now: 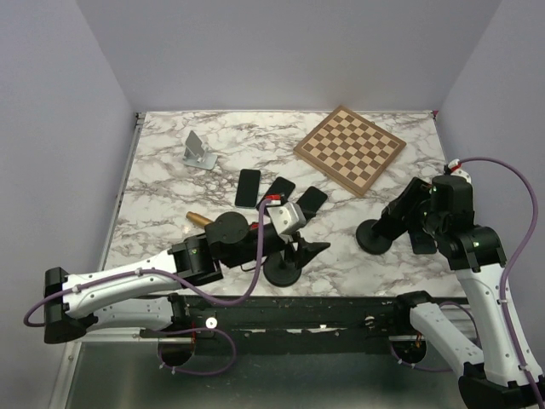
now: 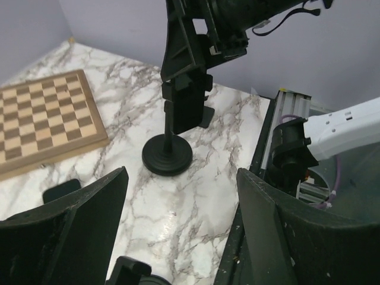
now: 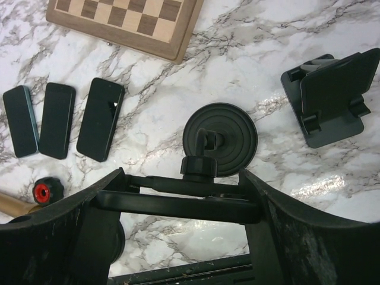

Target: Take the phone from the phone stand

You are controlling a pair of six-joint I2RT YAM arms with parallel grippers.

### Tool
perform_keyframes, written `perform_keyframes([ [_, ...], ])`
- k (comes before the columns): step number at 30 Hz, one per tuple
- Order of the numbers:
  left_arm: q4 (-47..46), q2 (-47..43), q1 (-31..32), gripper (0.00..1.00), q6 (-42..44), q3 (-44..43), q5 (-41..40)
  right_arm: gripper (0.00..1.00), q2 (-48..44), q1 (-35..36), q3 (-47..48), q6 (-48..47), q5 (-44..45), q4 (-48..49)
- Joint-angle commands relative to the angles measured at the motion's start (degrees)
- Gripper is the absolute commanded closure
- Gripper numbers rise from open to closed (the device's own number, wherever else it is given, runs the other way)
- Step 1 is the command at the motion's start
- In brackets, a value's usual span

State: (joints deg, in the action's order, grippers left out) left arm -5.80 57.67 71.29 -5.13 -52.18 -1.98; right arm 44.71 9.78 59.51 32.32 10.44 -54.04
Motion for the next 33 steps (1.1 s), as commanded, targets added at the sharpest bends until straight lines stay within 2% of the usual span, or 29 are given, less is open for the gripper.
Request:
perform_keyframes([
  [1,-1.8,7.9,0.1,0.15,-9.0,-5.0,-2.5,0.99,0.7,0.1,1.7,-2.0,-1.4,1.3],
  [4,-1.3,13.8,-0.5,0.13,-12.1,-8.2,-2.1,0.99,1.0,0.1,3.0,-3.2,-4.3,0.5],
  [8,-4.7,19.1,-4.4,0.14,-18.4,-9.4,6.7,0.99,1.4,0.2,4.7,-4.6,-6.7,-1.4],
  [11,-2.0,23.7,-5.9,0.14,-18.2,-13.6,9.7,0.99,0.7,0.2,3.9,-5.4,-8.1,-1.1],
  [15,0.5,30.4,-8.0,0.14,-15.2,-19.8,18.2,0.99,0.2,0.1,3.2,-5.3,-9.6,-0.8],
  [18,-0.9,33.9,-9.9,0.24,-14.9,-21.9,23.2,0.99,0.5,0.2,3.3,-5.3,-10.0,-0.7],
  [21,-2.8,36.0,-11.1,0.34,-15.2,-22.3,24.3,0.99,0.7,0.2,3.7,-5.5,-10.0,-0.7],
  [27,-2.8,39.4,-11.1,0.39,-14.9,-24.4,21.8,0.99,1.1,0.2,4.7,-6.2,-10.0,-1.2],
  [33,-6.8,41.3,-10.9,0.43,-17.2,-24.0,19.2,0.99,0.8,0.1,3.9,-6.0,-9.6,-0.8],
])
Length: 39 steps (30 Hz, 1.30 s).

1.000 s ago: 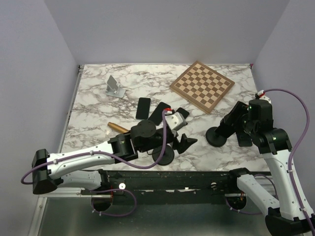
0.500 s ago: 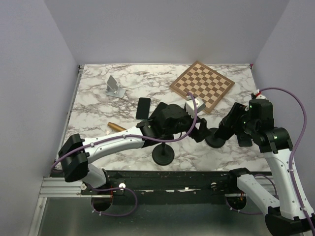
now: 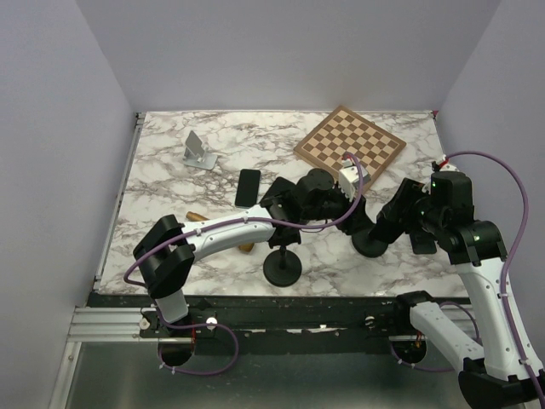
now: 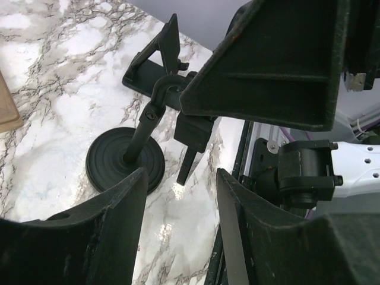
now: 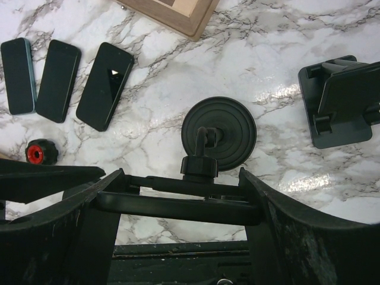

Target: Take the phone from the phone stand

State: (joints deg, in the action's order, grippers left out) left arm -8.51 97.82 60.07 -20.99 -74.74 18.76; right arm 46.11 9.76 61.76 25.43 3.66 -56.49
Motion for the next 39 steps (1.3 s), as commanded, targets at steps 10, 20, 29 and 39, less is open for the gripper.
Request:
perform_keyframes([
  [10,-2.8,4.1,2.5,0.27,-2.1,-4.3,-7.8,0.99,-0.2,0.2,1.3,1.0,-2.3,2.4],
  [20,-6.1,3.5,4.7,0.49,0.3,-2.7,-14.6,0.99,-0.5,0.2,0.5,1.4,-3.2,3.6],
  [29,-6.9,4.5,3.8,0.54,3.1,-3.2,-1.8,0.99,-0.6,0.2,1.2,0.1,-5.5,3.2],
  [39,-6.5,6.1,0.0,0.61,1.1,-4.7,12.3,0.99,-0.6,0.2,1.8,-1.0,-5.4,2.6],
])
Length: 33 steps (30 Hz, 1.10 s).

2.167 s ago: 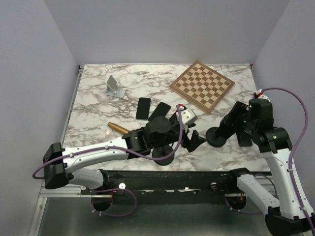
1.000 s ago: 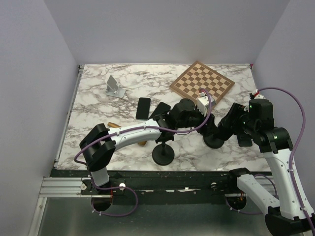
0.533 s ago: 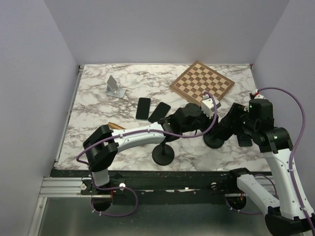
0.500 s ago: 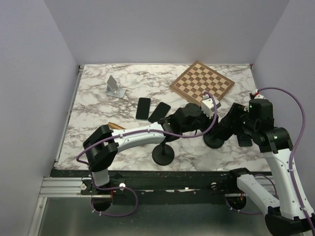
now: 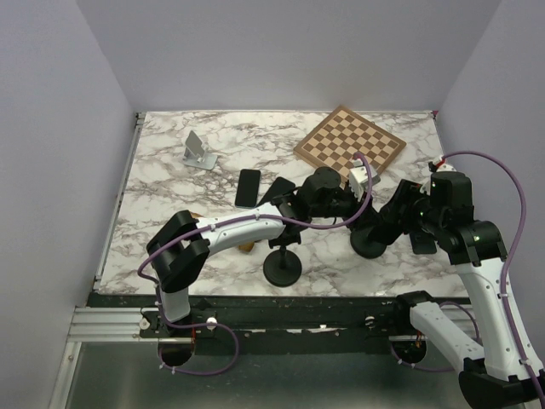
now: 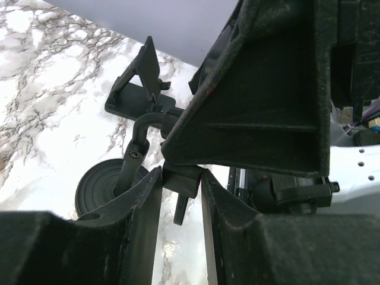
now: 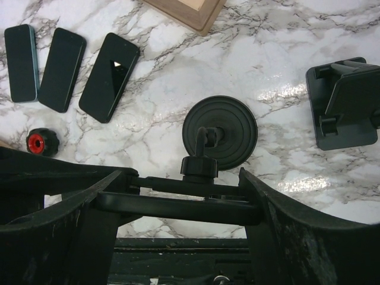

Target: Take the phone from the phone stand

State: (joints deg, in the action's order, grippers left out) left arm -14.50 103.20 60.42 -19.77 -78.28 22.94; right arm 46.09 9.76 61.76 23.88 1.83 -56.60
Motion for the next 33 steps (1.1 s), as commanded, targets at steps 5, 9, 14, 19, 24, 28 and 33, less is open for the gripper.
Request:
perform_keyframes([
  [5,0.8,2.2,-0.4,0.58,-0.5,-2.8,9.6,0.99,-0.2,0.2,1.5,0.7,-4.5,3.2],
  [9,2.6,3.2,-0.4,0.49,-0.8,-4.3,8.4,0.99,-0.2,0.1,1.4,0.8,-4.7,3.3],
  [14,2.6,3.5,-0.4,0.50,-1.1,-4.8,8.3,0.99,-0.3,0.2,1.3,0.8,-4.9,3.2],
  [19,-0.8,2.5,-1.3,0.62,-2.2,-2.1,10.4,0.99,-0.6,0.2,1.0,0.6,-4.6,2.9],
  [24,-3.2,1.6,-2.9,0.59,-2.9,0.6,13.6,0.99,-0.7,0.2,0.7,0.2,-4.4,2.8],
  [28,-4.8,1.6,-3.4,0.53,-3.9,0.7,16.0,0.99,-0.4,0.2,0.8,0.1,-4.9,3.1],
  [33,-4.4,2.5,-3.4,0.53,-4.4,-0.9,16.6,0.99,-0.3,0.2,1.0,0.1,-5.2,2.9],
])
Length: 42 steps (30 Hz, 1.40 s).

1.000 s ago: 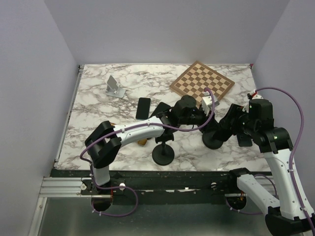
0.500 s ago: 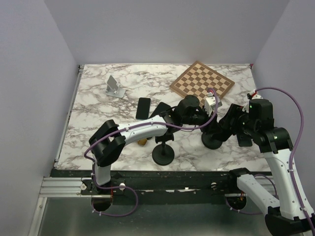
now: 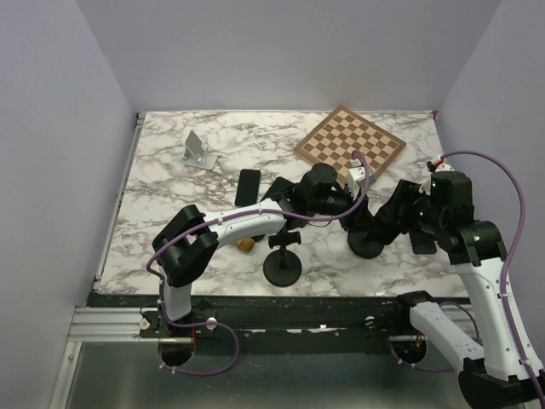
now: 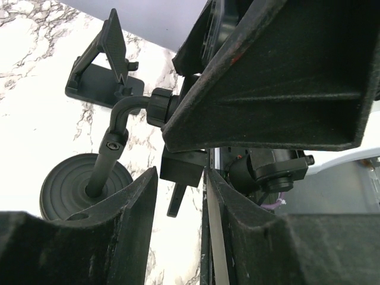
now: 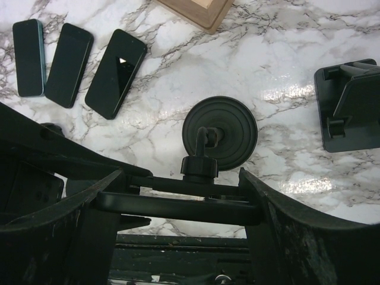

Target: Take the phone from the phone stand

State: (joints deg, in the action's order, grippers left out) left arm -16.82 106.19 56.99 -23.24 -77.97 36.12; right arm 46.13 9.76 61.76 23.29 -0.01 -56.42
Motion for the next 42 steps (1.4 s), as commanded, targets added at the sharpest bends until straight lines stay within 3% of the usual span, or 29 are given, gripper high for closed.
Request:
perform_keyframes([
  [1,-2.2,-0.3,0.0,0.51,-1.1,-1.4,3.5,0.99,-0.3,0.2,1.0,0.6,-3.5,2.8],
  [5,-2.8,-0.1,0.0,0.48,-1.7,-2.0,3.8,0.99,-0.2,0.2,0.7,0.7,-3.7,2.8],
  [15,-3.1,0.8,0.0,0.50,-2.8,-3.5,4.1,0.99,-0.2,0.2,0.5,0.7,-4.4,3.1],
  [22,-3.1,1.1,0.0,0.62,-3.0,-3.9,4.5,0.99,-0.1,0.2,0.6,0.8,-4.1,3.1],
  [31,-6.8,1.1,-1.8,0.90,-6.2,-1.8,10.3,0.99,-0.9,0.2,1.1,-1.0,-2.0,2.9],
  [34,-2.6,2.2,-3.0,0.98,-7.4,-4.3,13.2,0.99,-1.2,0.2,1.2,-2.1,-4.8,3.3],
  [42,-0.8,4.4,-6.2,1.00,-15.7,-5.2,18.5,0.99,-0.6,0.2,2.7,-3.3,-1.2,2.5],
])
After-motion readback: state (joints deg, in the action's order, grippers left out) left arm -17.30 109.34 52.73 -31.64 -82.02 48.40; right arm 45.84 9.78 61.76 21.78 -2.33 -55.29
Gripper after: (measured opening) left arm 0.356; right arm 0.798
